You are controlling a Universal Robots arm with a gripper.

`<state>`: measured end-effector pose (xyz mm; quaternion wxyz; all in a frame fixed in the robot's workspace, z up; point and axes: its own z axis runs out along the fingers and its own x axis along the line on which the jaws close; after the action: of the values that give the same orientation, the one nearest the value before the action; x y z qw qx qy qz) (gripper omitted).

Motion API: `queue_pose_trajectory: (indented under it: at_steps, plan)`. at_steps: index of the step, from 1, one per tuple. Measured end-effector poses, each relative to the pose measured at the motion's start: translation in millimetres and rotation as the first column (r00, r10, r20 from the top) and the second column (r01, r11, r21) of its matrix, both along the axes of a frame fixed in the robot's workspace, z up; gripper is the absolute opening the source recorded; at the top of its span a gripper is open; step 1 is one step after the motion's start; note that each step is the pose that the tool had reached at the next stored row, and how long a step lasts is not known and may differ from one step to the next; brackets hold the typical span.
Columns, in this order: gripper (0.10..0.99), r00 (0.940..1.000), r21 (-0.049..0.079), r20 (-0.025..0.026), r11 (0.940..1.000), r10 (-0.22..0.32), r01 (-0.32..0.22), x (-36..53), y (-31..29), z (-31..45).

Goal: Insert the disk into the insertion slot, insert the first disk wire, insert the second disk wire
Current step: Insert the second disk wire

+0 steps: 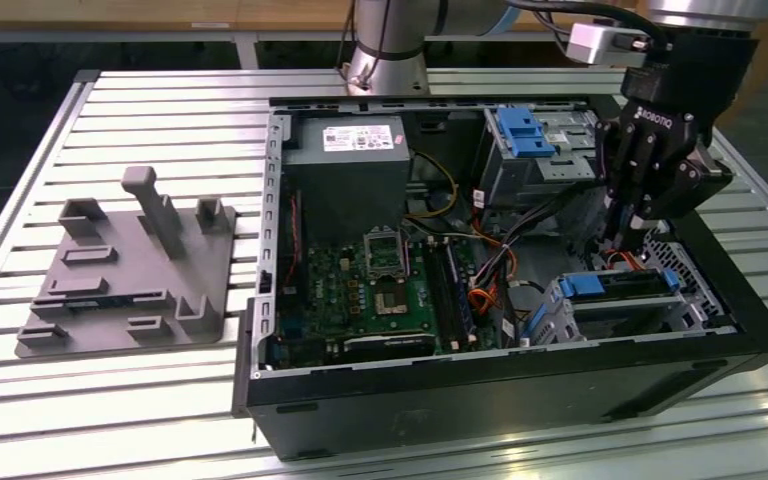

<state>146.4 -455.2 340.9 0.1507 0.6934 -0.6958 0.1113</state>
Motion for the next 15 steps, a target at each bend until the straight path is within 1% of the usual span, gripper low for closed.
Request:
queue_pose_trajectory:
  at_steps: [15]
  plan:
    - [0.294,1.0000,0.000,0.0000,1.0000,0.001,-0.001,-0.4,-1.7,-0.5]
